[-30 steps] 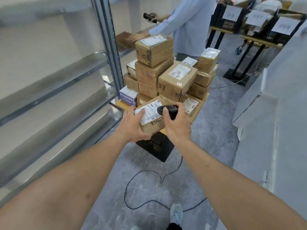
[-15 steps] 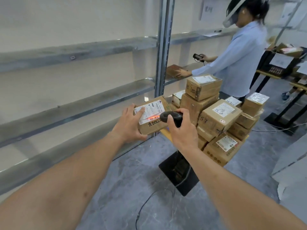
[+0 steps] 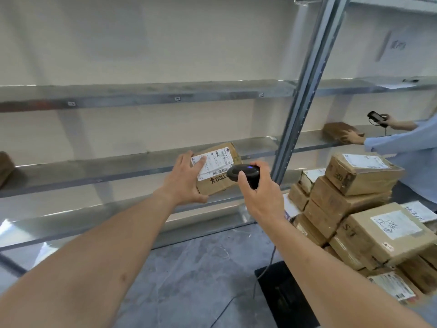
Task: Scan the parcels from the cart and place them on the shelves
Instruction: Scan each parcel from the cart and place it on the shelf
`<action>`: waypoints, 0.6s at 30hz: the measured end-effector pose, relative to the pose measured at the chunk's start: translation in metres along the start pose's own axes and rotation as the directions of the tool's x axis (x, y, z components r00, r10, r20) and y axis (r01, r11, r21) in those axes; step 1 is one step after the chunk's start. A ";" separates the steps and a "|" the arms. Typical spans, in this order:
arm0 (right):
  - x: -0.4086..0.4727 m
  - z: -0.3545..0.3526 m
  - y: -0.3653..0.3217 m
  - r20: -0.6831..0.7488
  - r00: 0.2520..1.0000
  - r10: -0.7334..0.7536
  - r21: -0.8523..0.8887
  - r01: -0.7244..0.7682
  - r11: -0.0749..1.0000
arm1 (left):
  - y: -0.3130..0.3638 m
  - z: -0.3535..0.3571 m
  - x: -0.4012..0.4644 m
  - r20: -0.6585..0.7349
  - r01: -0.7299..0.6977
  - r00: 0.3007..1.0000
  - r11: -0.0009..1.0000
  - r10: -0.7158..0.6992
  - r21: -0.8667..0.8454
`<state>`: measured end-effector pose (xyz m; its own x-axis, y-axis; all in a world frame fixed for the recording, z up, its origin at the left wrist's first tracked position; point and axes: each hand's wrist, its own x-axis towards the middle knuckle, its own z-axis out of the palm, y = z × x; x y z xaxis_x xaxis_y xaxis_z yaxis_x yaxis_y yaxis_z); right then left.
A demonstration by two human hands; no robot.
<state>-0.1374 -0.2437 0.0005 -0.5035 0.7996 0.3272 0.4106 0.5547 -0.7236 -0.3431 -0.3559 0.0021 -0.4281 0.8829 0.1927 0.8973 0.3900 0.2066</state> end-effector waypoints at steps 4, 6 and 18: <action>0.021 0.025 -0.016 0.046 0.998 -0.050 0.047 0.048 0.998 | -0.021 -0.014 -0.004 -0.034 0.159 0.987 0.987 -0.159 0.007; 0.030 0.044 -0.030 0.072 0.996 -0.052 0.090 0.045 0.995 | -0.034 -0.020 -0.010 -0.066 0.261 0.963 0.965 -0.262 -0.017; 0.048 0.208 -0.149 0.190 0.977 -0.098 0.194 0.060 0.979 | -0.181 -0.058 -0.053 -0.078 0.654 0.736 0.736 -0.672 -0.172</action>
<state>-0.3808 -0.3352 -0.0023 -0.6768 0.6830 0.2747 0.2240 0.5464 -0.8070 -0.4893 -0.4889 0.0096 -0.9268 0.3674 0.0776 0.3622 0.8199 0.4434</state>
